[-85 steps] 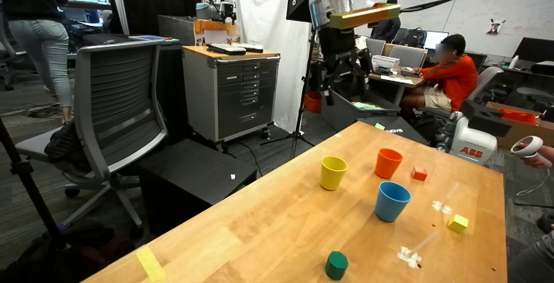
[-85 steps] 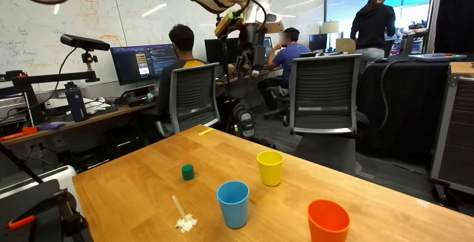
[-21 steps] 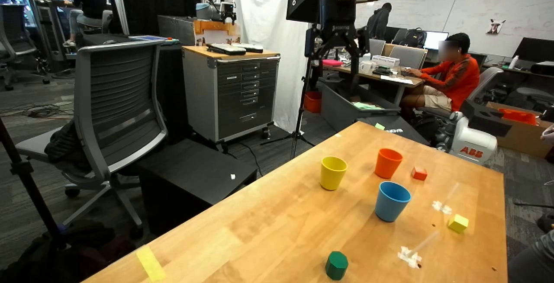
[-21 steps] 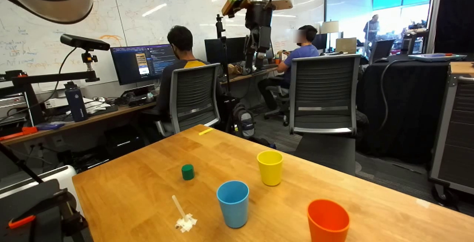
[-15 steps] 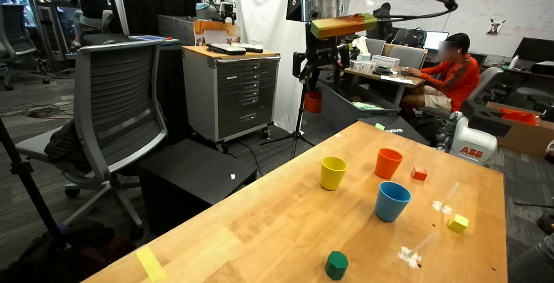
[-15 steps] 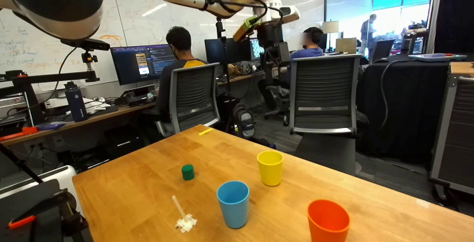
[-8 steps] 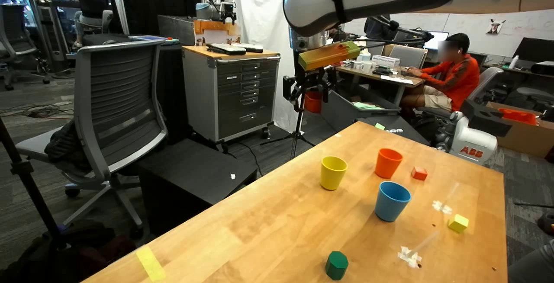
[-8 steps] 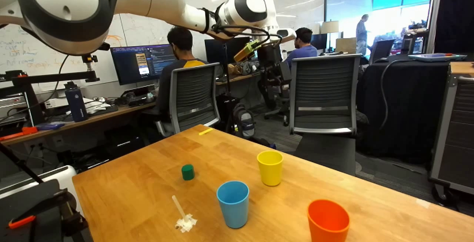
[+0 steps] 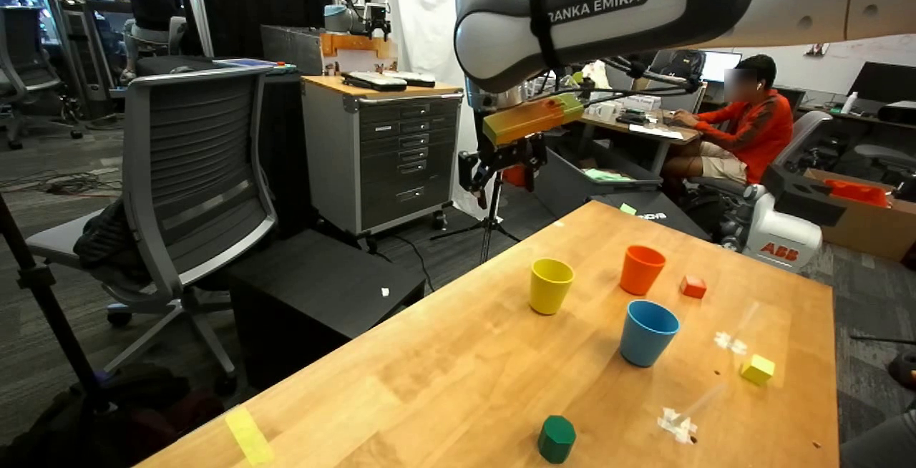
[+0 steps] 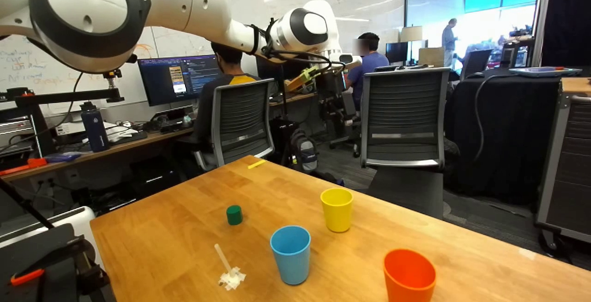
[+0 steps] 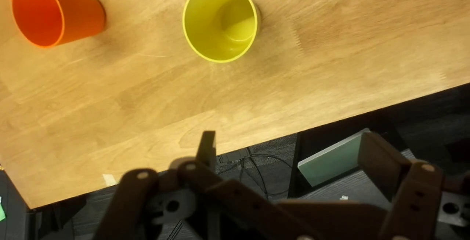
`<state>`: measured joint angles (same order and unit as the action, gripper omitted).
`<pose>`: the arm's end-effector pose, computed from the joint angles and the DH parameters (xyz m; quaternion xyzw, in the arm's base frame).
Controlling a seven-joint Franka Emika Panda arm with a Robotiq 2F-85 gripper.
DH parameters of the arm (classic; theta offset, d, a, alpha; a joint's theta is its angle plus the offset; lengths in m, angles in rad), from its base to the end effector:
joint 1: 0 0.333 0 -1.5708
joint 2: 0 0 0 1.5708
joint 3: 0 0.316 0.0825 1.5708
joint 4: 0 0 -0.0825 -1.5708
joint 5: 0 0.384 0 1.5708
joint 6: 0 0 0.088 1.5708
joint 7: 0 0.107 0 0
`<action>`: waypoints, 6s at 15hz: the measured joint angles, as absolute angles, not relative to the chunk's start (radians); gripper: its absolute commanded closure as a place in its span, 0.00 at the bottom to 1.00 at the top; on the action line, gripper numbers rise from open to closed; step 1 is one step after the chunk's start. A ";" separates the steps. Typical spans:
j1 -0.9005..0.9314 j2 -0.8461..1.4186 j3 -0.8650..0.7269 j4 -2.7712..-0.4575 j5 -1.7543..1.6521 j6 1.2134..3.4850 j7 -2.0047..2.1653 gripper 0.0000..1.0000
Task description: Stack the cups into the blue cup
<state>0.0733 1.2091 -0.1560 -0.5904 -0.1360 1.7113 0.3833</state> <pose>0.7965 -0.0104 0.2534 0.9745 -0.1707 -0.0142 0.1450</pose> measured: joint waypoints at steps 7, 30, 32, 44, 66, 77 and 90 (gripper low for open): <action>0.101 1.224 -0.156 -0.686 -0.153 1.795 0.383 0.00; 0.156 0.794 -0.178 -1.409 -0.357 2.197 0.366 0.00; 0.156 0.755 -0.183 -1.505 -0.388 2.258 0.368 0.00; 0.180 0.652 -0.231 -1.843 -0.527 2.517 0.420 0.00; 0.244 0.829 -0.257 -1.644 -0.546 2.497 0.457 0.00; 0.243 0.937 -0.263 -1.539 -0.518 2.441 0.458 0.00; 0.229 0.975 -0.263 -1.492 -0.448 2.402 0.456 0.81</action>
<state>0.2291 0.9748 -0.2633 -1.4919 -0.4478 2.4015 0.4560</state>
